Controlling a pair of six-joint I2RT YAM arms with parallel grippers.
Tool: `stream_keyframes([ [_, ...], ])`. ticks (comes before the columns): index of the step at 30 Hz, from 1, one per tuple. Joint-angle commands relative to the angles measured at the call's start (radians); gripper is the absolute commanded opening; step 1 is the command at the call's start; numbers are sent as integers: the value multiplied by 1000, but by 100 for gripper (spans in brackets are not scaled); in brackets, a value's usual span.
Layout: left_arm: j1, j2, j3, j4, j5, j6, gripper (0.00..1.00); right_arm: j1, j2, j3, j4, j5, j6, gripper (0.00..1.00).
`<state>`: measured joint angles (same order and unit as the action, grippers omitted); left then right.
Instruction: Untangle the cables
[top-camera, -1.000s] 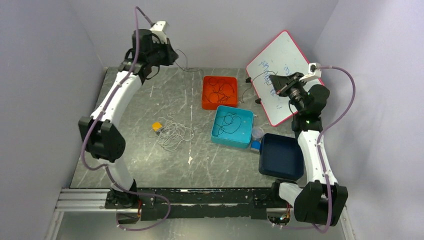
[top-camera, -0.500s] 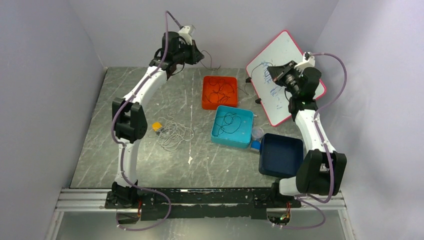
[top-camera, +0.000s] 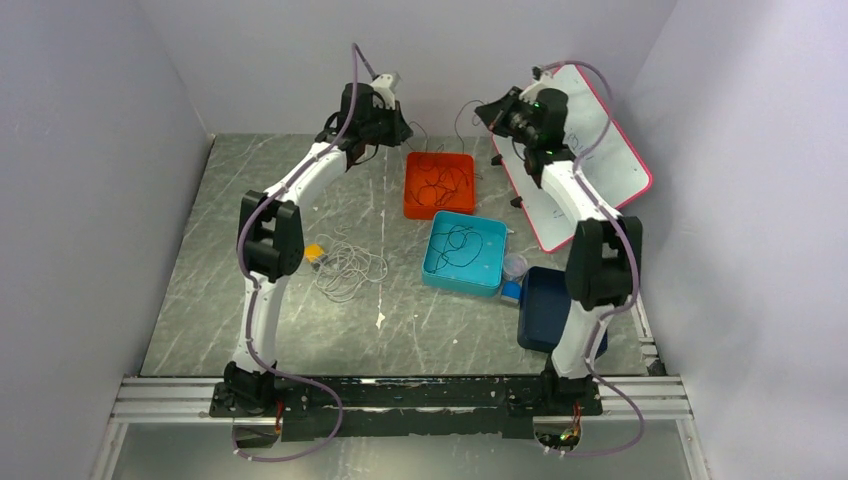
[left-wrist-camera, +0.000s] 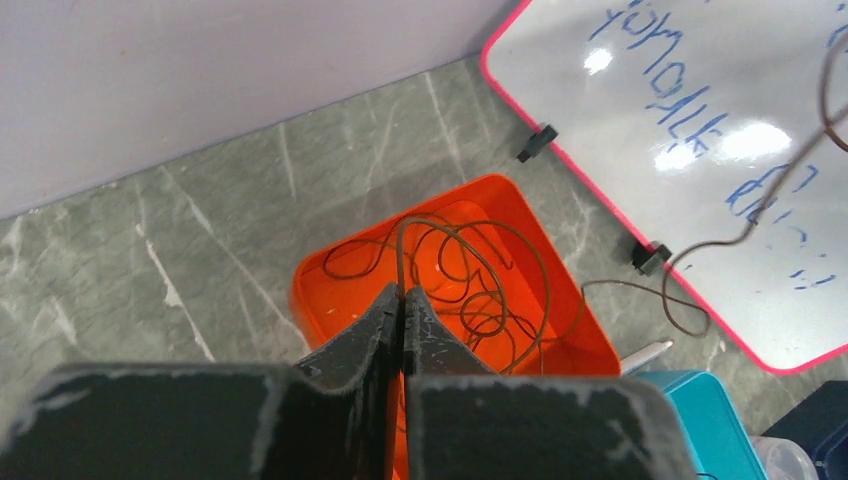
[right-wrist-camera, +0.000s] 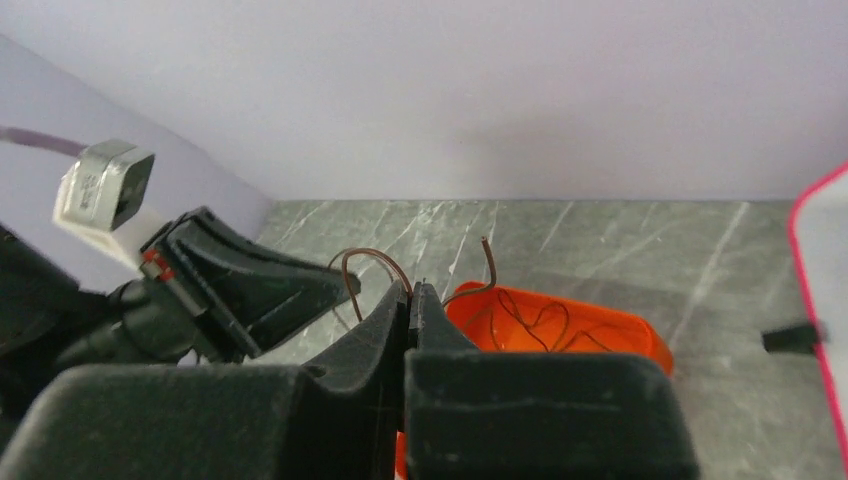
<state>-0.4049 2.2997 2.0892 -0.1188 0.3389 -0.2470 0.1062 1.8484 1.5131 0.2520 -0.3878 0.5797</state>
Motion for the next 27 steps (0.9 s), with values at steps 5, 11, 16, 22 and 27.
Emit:
stream_keyframes([
  [5, 17, -91, -68, 49, -62, 12, 7, 63, 274, 262, -53, -17, -32, 0],
  [11, 24, -114, -127, 63, -52, 13, 7, 90, 406, 335, -136, -8, -90, 0],
  [16, 23, -127, -161, 65, -40, 13, 7, 111, 469, 342, -182, -18, -128, 0],
  [22, 24, -172, -241, 70, -52, 18, 7, 156, 514, 388, -278, 45, -231, 0],
  [27, 24, -194, -296, 79, -55, 20, 7, 189, 533, 423, -364, 160, -307, 3],
])
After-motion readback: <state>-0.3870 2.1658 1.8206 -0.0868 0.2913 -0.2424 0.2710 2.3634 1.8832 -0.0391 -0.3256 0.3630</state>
